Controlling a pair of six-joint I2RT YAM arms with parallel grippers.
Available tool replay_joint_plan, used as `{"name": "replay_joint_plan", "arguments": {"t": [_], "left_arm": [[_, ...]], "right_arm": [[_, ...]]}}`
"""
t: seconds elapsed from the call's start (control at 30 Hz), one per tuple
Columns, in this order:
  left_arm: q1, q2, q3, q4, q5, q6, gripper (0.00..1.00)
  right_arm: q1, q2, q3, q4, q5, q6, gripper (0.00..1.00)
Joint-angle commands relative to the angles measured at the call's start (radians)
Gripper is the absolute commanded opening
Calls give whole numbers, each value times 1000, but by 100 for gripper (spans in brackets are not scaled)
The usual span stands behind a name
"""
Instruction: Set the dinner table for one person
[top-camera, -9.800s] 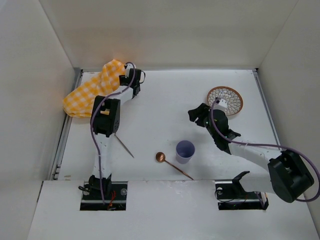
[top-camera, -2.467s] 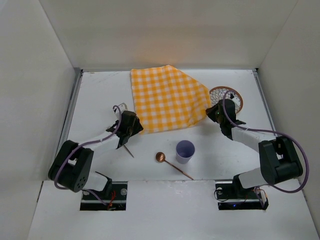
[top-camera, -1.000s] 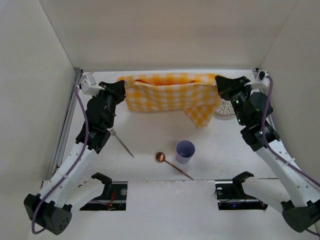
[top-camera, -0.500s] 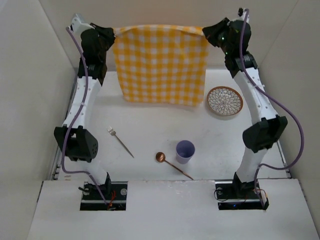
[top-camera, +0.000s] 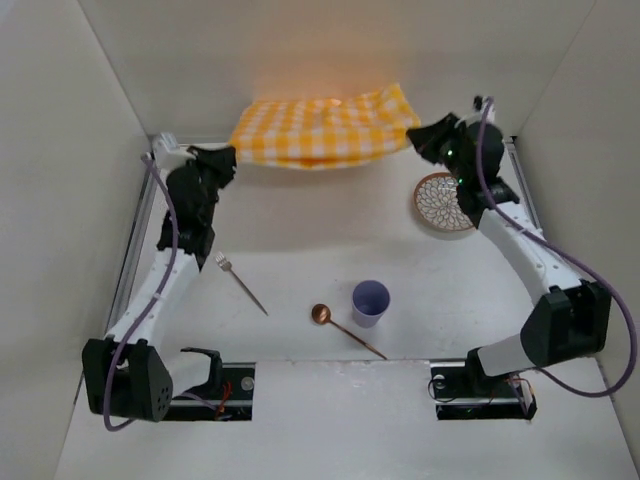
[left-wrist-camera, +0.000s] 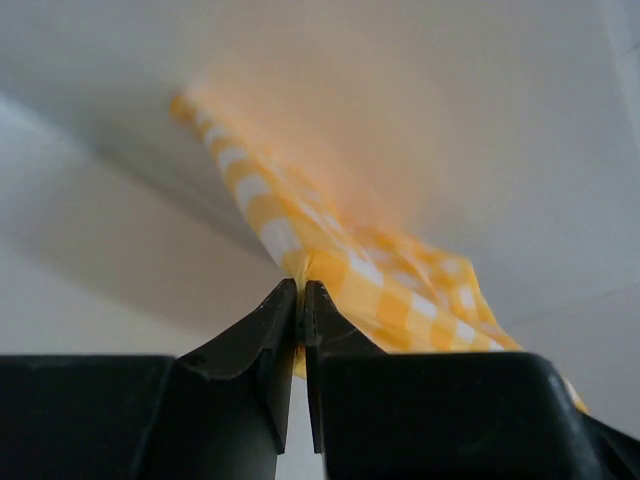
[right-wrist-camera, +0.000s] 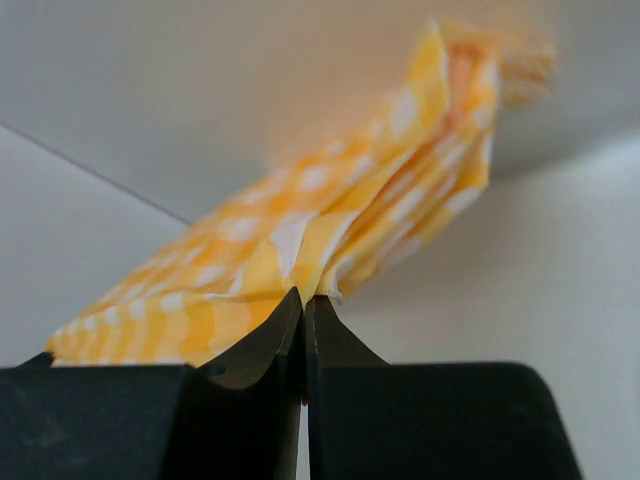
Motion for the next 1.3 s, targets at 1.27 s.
{"name": "replay_joint_plan", "arguments": {"t": [1.27], "left_arm": [[-207, -451, -816, -390, -171, -139, 6]], "right_arm": [[173, -324, -1002, 82, 176, 208, 11]]}}
